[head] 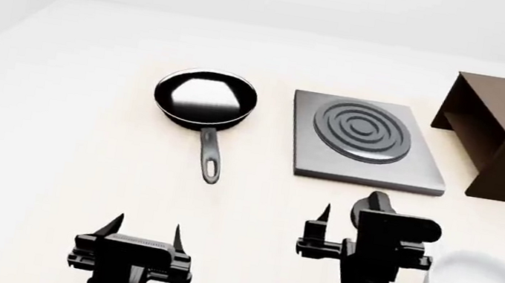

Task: Turn on the stove.

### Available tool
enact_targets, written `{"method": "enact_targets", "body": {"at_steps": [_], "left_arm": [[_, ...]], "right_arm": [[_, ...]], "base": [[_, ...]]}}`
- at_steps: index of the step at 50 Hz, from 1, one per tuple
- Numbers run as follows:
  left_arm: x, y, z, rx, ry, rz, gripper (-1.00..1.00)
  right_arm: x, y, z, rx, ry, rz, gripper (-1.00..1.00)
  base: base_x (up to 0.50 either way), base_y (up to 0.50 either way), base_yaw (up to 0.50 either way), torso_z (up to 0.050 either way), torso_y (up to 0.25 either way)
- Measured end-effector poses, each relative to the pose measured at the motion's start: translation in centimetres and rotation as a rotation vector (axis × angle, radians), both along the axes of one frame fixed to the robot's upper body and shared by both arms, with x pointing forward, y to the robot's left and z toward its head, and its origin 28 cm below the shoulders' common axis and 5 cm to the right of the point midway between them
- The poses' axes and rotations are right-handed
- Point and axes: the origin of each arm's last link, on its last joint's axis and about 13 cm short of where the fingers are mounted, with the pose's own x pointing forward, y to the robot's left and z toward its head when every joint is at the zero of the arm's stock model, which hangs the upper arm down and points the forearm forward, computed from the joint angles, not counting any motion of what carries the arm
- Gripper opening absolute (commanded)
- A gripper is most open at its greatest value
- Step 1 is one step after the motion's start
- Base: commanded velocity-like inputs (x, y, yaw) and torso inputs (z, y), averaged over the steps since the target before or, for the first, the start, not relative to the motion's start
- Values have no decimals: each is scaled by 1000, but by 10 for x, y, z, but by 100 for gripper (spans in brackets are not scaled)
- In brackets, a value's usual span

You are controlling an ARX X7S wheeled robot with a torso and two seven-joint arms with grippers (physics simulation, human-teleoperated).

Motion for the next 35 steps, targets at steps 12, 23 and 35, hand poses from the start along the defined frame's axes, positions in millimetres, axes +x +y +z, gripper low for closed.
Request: {"method": "enact_targets", "body": {"at_steps": [12, 23, 35], "left_arm": [[0, 0, 0, 1, 0, 3, 100], [0, 1, 0, 3, 2, 4, 100], [1, 1, -1, 7, 5, 4, 100]], "right_arm": [[13, 1, 4, -16, 37, 1, 100], [27, 1, 5, -22, 84, -7, 100], [37, 0, 5, -19, 122, -22, 100]], "base": [[0, 0, 0, 0, 0], [0, 0, 0, 0, 0], [0, 0, 0, 0, 0]]}}
